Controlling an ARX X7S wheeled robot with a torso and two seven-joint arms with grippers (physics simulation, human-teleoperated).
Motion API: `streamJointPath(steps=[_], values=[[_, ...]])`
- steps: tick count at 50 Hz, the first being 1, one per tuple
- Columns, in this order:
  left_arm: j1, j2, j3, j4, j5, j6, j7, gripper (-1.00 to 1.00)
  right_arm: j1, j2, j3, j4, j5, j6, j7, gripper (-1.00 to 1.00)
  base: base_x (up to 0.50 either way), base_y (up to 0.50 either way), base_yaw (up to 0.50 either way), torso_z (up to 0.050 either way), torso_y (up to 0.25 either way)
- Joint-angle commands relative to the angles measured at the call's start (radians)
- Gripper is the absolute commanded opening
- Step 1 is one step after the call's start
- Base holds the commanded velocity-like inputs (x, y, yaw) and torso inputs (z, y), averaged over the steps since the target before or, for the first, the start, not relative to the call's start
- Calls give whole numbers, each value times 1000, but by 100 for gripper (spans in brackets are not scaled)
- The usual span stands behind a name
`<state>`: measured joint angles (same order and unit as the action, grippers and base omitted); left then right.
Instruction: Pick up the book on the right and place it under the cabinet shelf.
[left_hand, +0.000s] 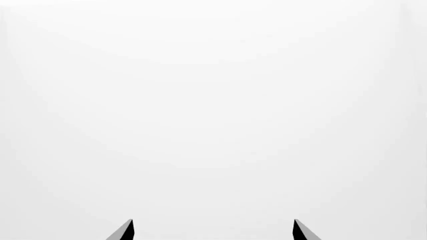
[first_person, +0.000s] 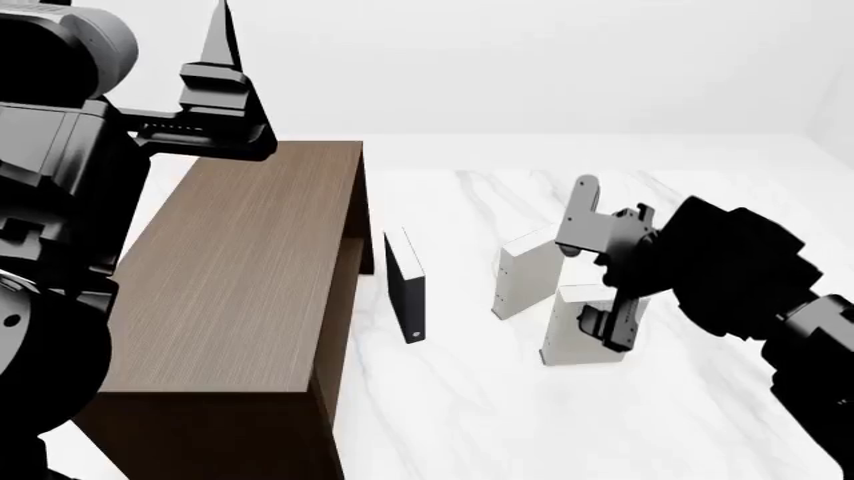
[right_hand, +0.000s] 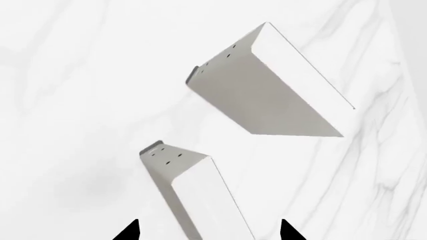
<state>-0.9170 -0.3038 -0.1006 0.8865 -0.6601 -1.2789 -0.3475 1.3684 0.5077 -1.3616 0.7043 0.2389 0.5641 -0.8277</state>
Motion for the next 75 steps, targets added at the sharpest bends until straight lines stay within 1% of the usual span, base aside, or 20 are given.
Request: streamJointPath(steps=[1,22,56,75], values=[[7,-5,6,-4,-4,13,-4,100,-20,-2,6,23,3,-14,13,100,0,0,0,0,0],[34,-16,22,-15,-3,51,-9,100,-36,-33,5,123,-9,-62,23,100,0,0,0,0,0],[14,-26,40,-19,-28,41,-38,100,-62,-82,14,259,-14,-159,21,100,0,0,0,0,0],[11,-28,43,-11,-48,31,-56,100,-65,-149,21,438,-25,-275,22,100,0,0,0,0,0]])
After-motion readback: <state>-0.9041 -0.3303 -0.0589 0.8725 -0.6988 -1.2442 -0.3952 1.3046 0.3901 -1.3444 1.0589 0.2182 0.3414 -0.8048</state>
